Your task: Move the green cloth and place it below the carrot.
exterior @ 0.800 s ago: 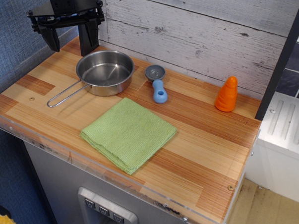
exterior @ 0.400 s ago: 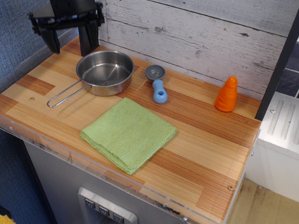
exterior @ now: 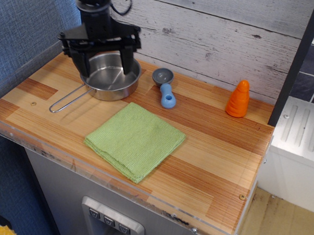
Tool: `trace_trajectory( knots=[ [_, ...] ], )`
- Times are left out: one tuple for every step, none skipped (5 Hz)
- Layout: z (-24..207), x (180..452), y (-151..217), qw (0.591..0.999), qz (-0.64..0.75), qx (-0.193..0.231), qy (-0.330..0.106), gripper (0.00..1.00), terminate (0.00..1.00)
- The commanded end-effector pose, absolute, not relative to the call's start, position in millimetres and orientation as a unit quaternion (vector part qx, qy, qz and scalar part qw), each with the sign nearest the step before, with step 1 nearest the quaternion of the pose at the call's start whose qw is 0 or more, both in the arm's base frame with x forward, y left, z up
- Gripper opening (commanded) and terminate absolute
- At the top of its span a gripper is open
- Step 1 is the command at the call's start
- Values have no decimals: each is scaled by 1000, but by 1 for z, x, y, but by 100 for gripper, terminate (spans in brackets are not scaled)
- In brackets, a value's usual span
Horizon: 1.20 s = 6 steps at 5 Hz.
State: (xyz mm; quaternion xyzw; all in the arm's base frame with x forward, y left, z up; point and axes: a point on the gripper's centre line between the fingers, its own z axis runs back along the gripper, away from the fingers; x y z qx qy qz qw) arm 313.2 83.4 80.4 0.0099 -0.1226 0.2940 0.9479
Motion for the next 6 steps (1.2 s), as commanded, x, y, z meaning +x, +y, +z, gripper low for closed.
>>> trace_trajectory(
  knots=[
    [79, 298, 51, 959, 249, 11, -134, 100, 0],
    [61, 294, 39, 967, 225, 1, -118, 100, 0],
    [39, 291, 30, 973, 206, 15, -98, 100, 0],
    [20, 286, 25, 979, 189, 20, -78, 100, 0],
    [5, 281, 24, 981, 182, 32, -60, 100, 0],
    [-2, 279, 25, 981, 181, 41, -49, 100, 0]
  ],
)
